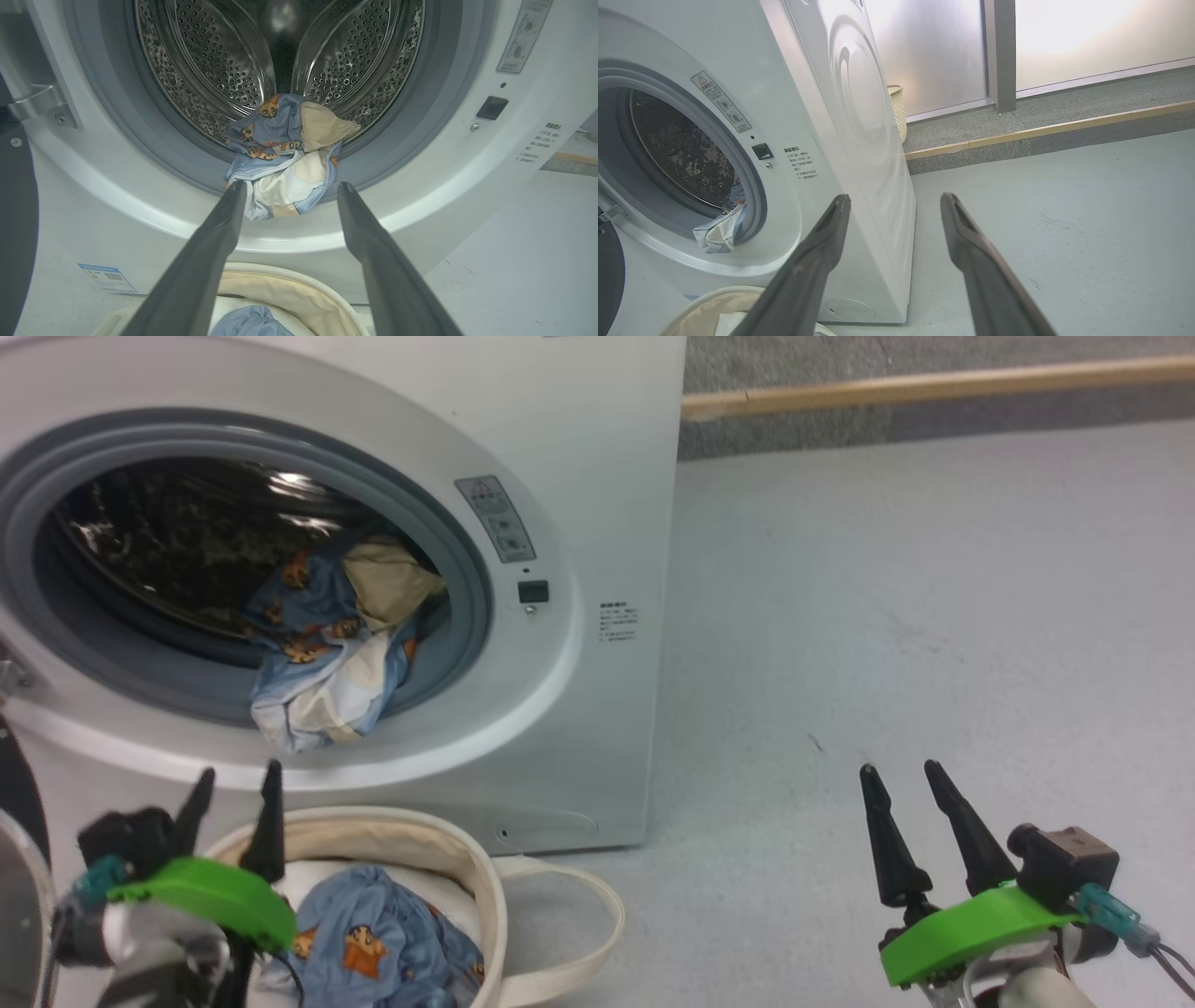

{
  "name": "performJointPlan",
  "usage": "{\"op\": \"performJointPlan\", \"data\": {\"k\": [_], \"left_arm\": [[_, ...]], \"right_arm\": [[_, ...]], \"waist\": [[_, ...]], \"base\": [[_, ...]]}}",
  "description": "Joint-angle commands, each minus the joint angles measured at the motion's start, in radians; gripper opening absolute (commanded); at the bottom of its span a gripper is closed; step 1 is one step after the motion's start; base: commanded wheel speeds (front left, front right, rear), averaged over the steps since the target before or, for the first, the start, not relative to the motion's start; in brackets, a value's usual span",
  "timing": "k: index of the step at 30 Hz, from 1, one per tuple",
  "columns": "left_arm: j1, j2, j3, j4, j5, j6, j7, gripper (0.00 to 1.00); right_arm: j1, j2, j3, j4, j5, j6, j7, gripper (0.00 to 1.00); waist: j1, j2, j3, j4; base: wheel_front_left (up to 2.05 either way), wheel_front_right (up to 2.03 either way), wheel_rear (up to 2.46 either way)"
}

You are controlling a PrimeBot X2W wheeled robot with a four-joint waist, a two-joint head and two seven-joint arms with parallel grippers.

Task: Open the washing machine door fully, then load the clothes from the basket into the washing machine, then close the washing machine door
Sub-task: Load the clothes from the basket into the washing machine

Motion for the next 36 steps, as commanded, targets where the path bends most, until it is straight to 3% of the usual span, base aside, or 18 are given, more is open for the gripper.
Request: {"op": "performJointPlan", "data": {"k": [1,12,36], "left_arm": [[0.001,0.024,0.013,-0.058,-0.016,-0.006,-0.012,1.0],[0.155,0.026,-0.005,-0.222,-0.04,-0.006,-0.012,1.0],[0.165,0.007,0.01,-0.185,-0.051,-0.006,-0.012,1.0]], "right_arm": [[-0.008,-0.021,0.017,-0.029,0.007,0.001,-0.012,1.0],[0.026,-0.039,0.007,-0.043,0.017,0.001,-0.012,1.0],[0.004,-0.034,0.02,-0.052,0.021,0.001,-0.012,1.0]], "waist": [[0.0003,-0.0001,-0.034,0.022],[0.0003,-0.0001,-0.061,0.057],[0.0003,-0.0001,-0.041,0.025]], "base": [[0.0,0.0,0.0],[0.0,0.0,0.0],[0.0,0.0,0.0]]}}
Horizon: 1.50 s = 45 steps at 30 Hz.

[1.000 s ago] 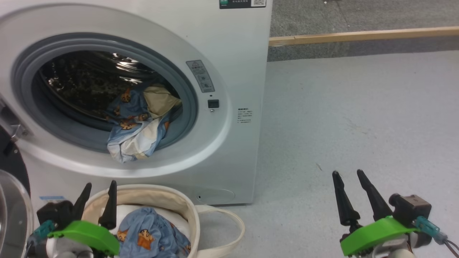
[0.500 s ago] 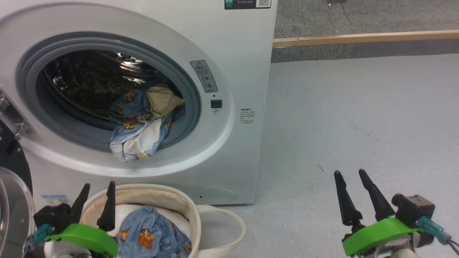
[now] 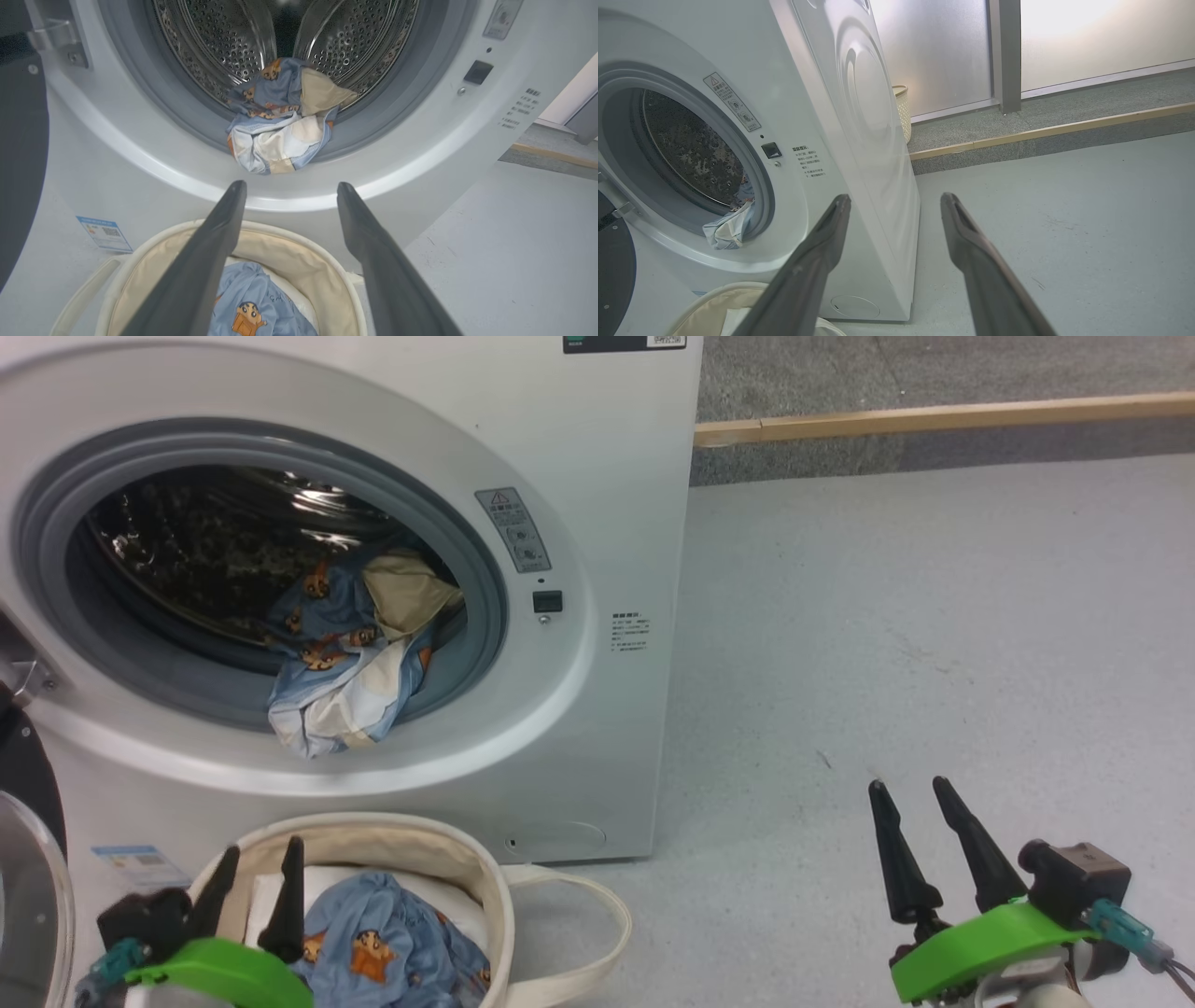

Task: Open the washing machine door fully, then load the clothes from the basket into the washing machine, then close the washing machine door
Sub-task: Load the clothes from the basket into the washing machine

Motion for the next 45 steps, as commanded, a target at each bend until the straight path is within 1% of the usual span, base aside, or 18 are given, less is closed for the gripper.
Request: {"op": "performJointPlan", "data": {"k": [1,2,5,10,14,16,22,28,30,35,40,45], "left_arm": [[-0.04,0.016,0.033,0.001,-0.017,-0.006,-0.012,1.0],[-0.064,0.015,0.021,0.053,-0.02,-0.006,-0.012,1.0],[-0.113,0.013,0.002,0.14,-0.037,-0.006,-0.012,1.0],[-0.21,0.019,0.001,0.25,-0.078,-0.006,-0.012,1.0],[-0.286,0.039,-0.006,0.323,-0.087,-0.006,-0.012,1.0],[-0.325,0.055,-0.006,0.354,-0.075,-0.001,-0.012,1.0],[-0.429,0.084,0.005,0.419,-0.059,0.009,-0.012,1.0],[-0.507,0.11,0.005,0.47,-0.041,0.017,-0.012,1.0],[-0.527,0.118,0.013,0.483,-0.044,0.022,-0.012,1.0],[-0.567,0.136,0.046,0.533,-0.065,0.058,-0.012,1.0],[-0.596,0.147,0.052,0.568,-0.072,0.065,-0.012,1.0],[-0.623,0.172,0.057,0.586,-0.077,0.078,-0.012,1.0]], "right_arm": [[-0.033,-0.012,0.017,-0.031,-0.006,0.001,-0.012,1.0],[-0.033,-0.013,0.017,-0.031,-0.008,0.001,-0.012,1.0],[-0.041,-0.012,0.025,-0.034,-0.01,0.001,-0.012,1.0],[-0.062,-0.013,0.024,-0.042,-0.02,0.001,-0.012,1.0],[-0.088,-0.01,0.012,-0.055,-0.034,0.001,-0.012,1.0],[-0.103,-0.008,0.006,-0.063,-0.042,0.001,-0.012,1.0],[-0.143,0.004,-0.005,-0.087,-0.069,0.001,-0.012,1.0],[-0.16,0.013,-0.024,-0.1,-0.092,0.001,-0.012,1.0],[-0.164,0.016,-0.028,-0.106,-0.098,0.001,-0.012,1.0],[-0.166,0.021,-0.04,-0.118,-0.111,0.001,-0.012,1.0],[-0.164,0.024,-0.047,-0.126,-0.119,0.001,-0.012,1.0],[-0.163,0.032,-0.051,-0.135,-0.129,0.001,-0.012,1.0]], "waist": [[0.0,-0.0001,0.008,-0.004],[0.0,-0.0001,0.019,-0.005],[0.0,-0.0001,0.04,-0.017],[0.0,-0.0001,0.098,-0.042],[0.0,-0.0001,0.16,-0.062],[0.0,-0.0001,0.192,-0.071],[0.0,-0.0001,0.283,-0.096],[0.0,-0.0001,0.35,-0.119],[0.0,-0.0001,0.367,-0.127],[0.0,-0.0001,0.399,-0.14],[0.0,-0.0001,0.419,-0.145],[0.0,-0.0001,0.44,-0.153]], "base": [[0.0,0.0,0.0],[0.0,0.0,0.0],[0.0,0.0,0.0],[0.0,0.0,0.0],[0.0,0.0,0.0],[0.0,0.0,0.0],[0.0,0.0,0.0],[0.0,0.0,0.0],[0.0,0.0,0.0],[0.0,0.0,0.0],[0.0,0.0,0.0],[0.0,0.0,0.0]]}}
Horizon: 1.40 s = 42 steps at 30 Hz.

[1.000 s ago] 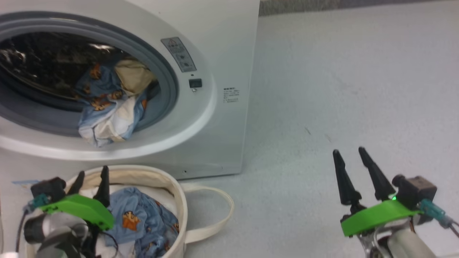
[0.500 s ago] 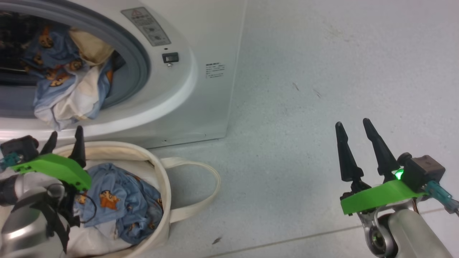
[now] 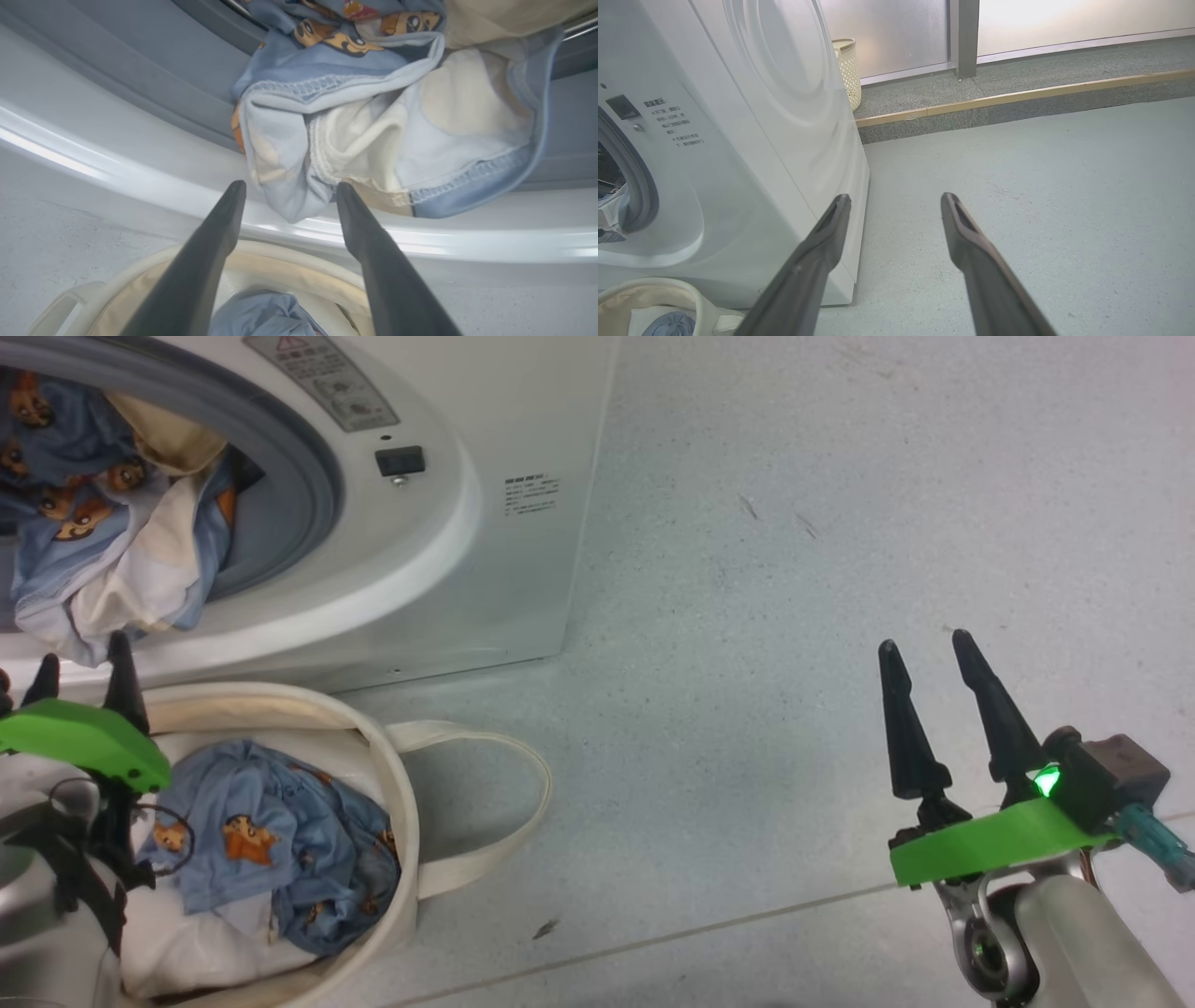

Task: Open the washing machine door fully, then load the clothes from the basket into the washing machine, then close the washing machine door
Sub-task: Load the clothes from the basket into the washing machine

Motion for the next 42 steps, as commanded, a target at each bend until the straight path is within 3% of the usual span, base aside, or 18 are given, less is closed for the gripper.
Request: {"op": "performJointPlan", "data": {"k": [1,17,18,19,20,26,36,42], "left_arm": [[-0.018,0.057,0.022,-0.009,-0.007,0.005,-0.012,1.0],[-0.025,0.072,-0.003,-0.038,0.018,0.001,-0.012,1.0],[-0.024,0.071,-0.003,-0.041,0.018,0.001,-0.012,0.93],[-0.023,0.07,-0.003,-0.046,0.02,0.0,-0.012,0.14],[-0.02,0.068,-0.004,-0.048,0.021,-0.002,-0.012,0.0],[-0.013,0.049,-0.032,-0.056,0.048,-0.015,-0.012,0.0],[-0.024,0.007,-0.061,-0.198,0.082,-0.051,-0.012,0.0],[-0.101,0.007,-0.082,-0.164,0.091,-0.06,-0.012,0.0]], "right_arm": [[-0.012,-0.001,0.012,-0.036,-0.009,0.001,-0.012,1.0],[-0.001,-0.013,0.005,-0.047,-0.019,0.001,-0.012,1.0],[0.0,-0.014,0.004,-0.047,-0.019,0.001,-0.012,1.0],[0.001,-0.015,0.004,-0.048,-0.019,0.001,-0.012,1.0],[0.001,-0.015,0.003,-0.048,-0.019,0.001,-0.012,1.0],[-0.001,-0.012,0.008,-0.045,-0.013,0.001,-0.012,1.0],[-0.006,0.015,0.013,-0.031,0.001,0.001,-0.012,1.0],[-0.016,0.022,0.024,-0.029,0.0,0.001,-0.012,1.0]], "waist": [[-0.0001,0.0,0.005,-0.004],[-0.0001,0.0,0.018,-0.018],[-0.0001,0.0,0.018,-0.017],[-0.0001,0.0,0.018,-0.017],[-0.0001,0.0,0.018,-0.016],[-0.0001,0.0,0.008,-0.005],[-0.0001,0.0,-0.013,0.017],[-0.0001,0.0,0.009,0.011]], "base": [[0.0,0.0,0.0],[0.0,0.0,0.0],[0.0,0.0,0.0],[0.0,0.0,0.0],[0.0,0.0,0.0],[0.0,0.0,0.0],[0.0,0.0,0.0],[0.0,0.0,0.0]]}}
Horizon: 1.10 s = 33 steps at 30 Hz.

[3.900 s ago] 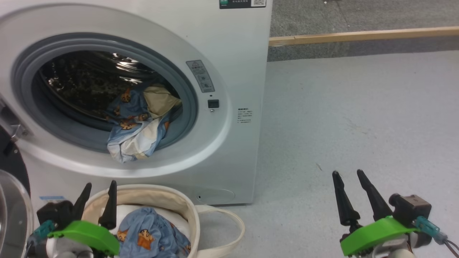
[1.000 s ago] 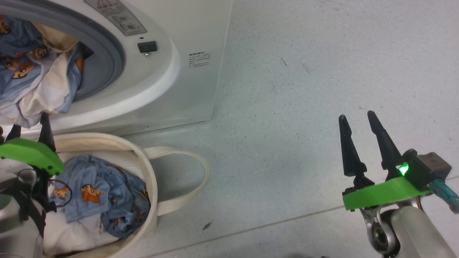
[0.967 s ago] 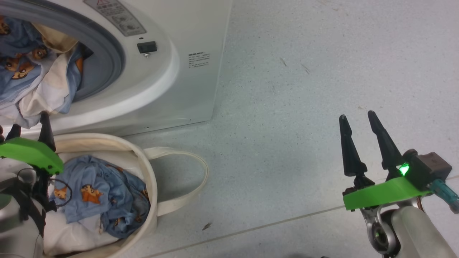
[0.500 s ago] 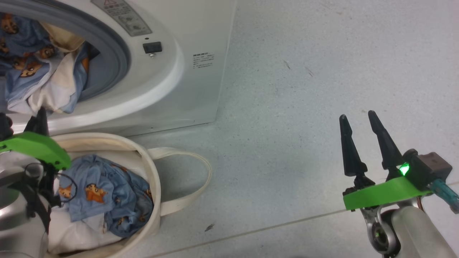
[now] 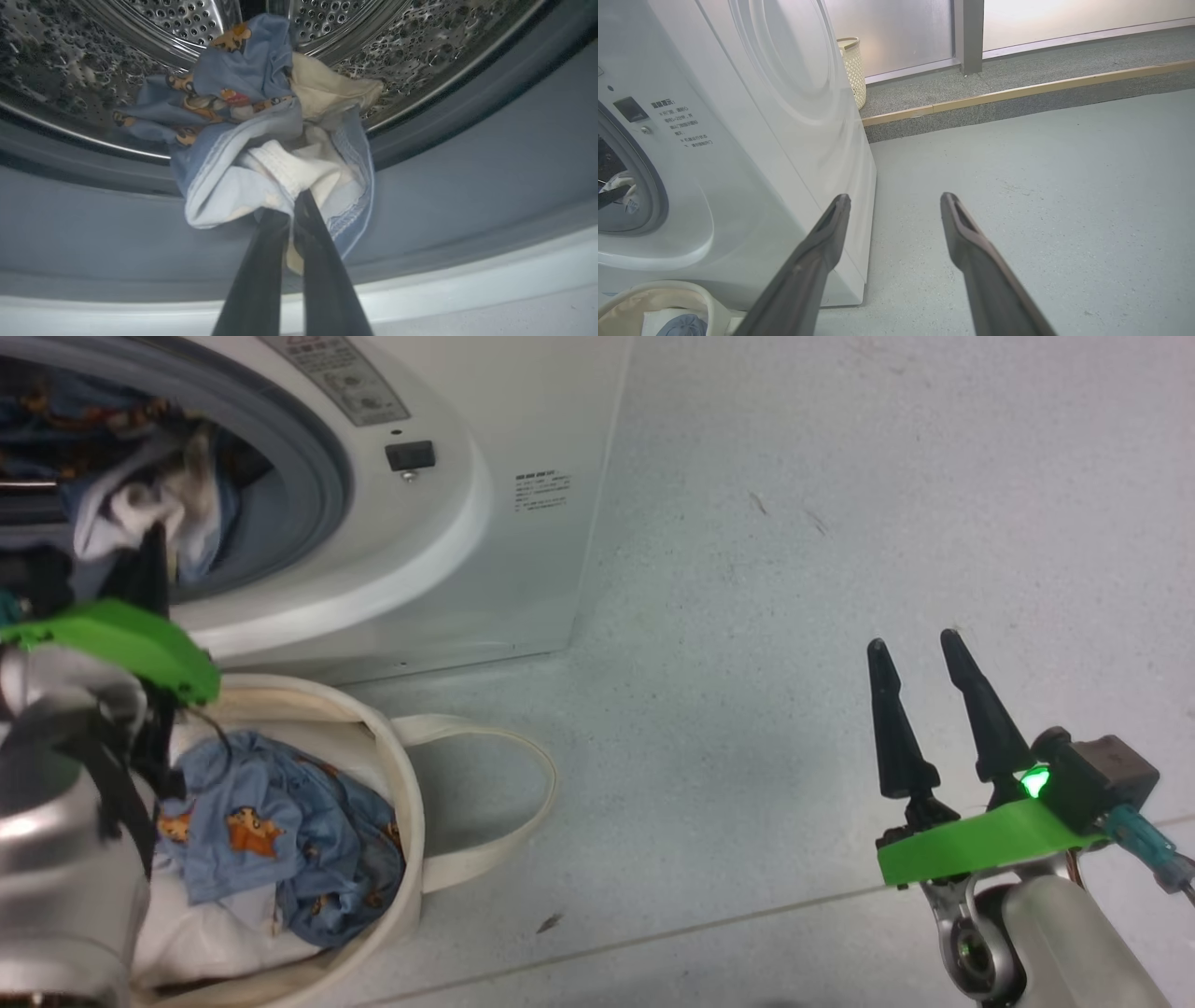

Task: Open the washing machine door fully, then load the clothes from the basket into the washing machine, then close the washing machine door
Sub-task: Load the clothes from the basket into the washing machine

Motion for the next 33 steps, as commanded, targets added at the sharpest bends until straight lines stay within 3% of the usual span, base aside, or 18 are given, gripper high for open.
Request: {"op": "performJointPlan", "data": {"k": [1,10,16,20,21,22,25,28,33], "left_arm": [[-0.066,0.046,0.014,-0.011,0.01,-0.005,-0.012,0.0],[-0.277,0.101,-0.013,0.097,0.03,0.016,0.003,0.0],[-0.334,0.126,0.016,-0.035,0.032,0.041,-0.011,0.0],[-0.316,0.123,0.016,-0.029,0.043,0.036,-0.012,0.0],[-0.314,0.122,0.013,-0.016,0.044,0.032,-0.012,0.38],[-0.315,0.122,0.006,-0.001,0.05,0.028,-0.012,0.63],[-0.327,0.124,0.001,0.049,0.054,0.03,-0.012,0.96],[-0.338,0.124,0.001,0.1,0.049,0.033,-0.008,1.0],[-0.331,0.125,-0.006,0.149,0.041,0.052,0.131,1.0]], "right_arm": [[-0.017,-0.005,0.019,-0.025,-0.001,0.001,-0.012,1.0],[-0.006,-0.016,-0.017,-0.058,-0.028,0.001,-0.012,1.0],[-0.001,0.001,-0.036,-0.084,-0.039,0.001,-0.012,1.0],[-0.006,0.015,-0.033,-0.083,-0.042,0.001,-0.012,1.0],[-0.008,0.017,-0.032,-0.083,-0.043,0.001,-0.012,1.0],[-0.009,0.017,-0.031,-0.082,-0.043,0.001,-0.012,1.0],[-0.013,0.017,-0.031,-0.079,-0.043,0.001,-0.012,1.0],[-0.014,0.019,-0.032,-0.076,-0.04,0.001,-0.012,1.0],[-0.014,0.017,-0.028,-0.066,-0.036,0.001,-0.012,1.0]], "waist": [[0.0001,0.0,0.015,-0.006],[0.0001,0.0,0.111,-0.056],[0.0001,0.0,0.17,-0.068],[0.0001,0.0,0.175,-0.07],[0.0001,0.0,0.174,-0.07],[0.0001,0.0,0.173,-0.07],[0.0001,0.0,0.168,-0.071],[0.0001,0.0,0.159,-0.072],[0.0001,0.0,0.132,-0.071]], "base": [[0.0,0.0,0.0],[0.0,0.0,0.0],[0.0,0.0,0.0],[0.0,0.0,0.0],[0.0,0.0,0.0],[0.0,0.0,0.0],[0.0,0.0,0.0],[0.0,0.0,0.0],[0.0,0.0,0.0]]}}
